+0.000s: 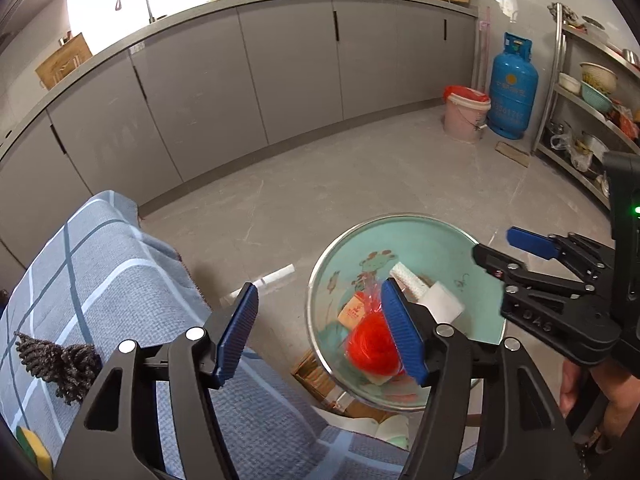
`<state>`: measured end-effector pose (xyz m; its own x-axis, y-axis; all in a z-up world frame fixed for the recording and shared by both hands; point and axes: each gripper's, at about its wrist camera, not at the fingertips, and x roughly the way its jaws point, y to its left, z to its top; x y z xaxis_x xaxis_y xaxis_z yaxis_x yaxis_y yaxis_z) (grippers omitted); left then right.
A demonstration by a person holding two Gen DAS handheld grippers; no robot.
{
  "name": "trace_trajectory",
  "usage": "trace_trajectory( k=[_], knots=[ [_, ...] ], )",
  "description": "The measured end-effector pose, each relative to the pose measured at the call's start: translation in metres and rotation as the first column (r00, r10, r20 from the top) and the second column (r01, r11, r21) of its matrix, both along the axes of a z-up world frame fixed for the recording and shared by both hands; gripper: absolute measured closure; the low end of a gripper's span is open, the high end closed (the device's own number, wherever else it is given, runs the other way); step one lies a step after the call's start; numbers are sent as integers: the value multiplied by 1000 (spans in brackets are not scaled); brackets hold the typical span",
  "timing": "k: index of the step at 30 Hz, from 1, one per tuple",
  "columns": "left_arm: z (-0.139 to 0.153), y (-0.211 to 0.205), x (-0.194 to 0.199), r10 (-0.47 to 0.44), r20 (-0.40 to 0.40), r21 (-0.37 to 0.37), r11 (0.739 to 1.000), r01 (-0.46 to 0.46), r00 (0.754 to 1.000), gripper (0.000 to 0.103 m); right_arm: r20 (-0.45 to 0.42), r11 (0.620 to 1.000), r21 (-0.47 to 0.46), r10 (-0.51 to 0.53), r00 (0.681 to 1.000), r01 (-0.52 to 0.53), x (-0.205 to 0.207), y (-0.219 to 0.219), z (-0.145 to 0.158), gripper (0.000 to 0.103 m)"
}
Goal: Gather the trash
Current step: 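Carry the red bag and white sponge over the green bucket and open both grippers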
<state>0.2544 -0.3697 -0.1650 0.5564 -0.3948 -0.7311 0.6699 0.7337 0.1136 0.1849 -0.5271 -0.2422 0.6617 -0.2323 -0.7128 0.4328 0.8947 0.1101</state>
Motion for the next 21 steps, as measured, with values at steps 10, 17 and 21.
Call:
trace_trajectory(
  k=[10,17,21],
  knots=[
    [5,13,2,52,14,-4,999,-52,999,22,3,1000,-9,-5,1000,5,-4,6,4,44],
    [12,20,-2,65,19,-18,998,-65,998,18,18,1000,-23,4,1000,-4,-7,15,14,37],
    [15,25,-3,70,19,-22,997,-70,997,18,21,1000,-27,15,1000,-14,-5,20,18,37]
  ],
)
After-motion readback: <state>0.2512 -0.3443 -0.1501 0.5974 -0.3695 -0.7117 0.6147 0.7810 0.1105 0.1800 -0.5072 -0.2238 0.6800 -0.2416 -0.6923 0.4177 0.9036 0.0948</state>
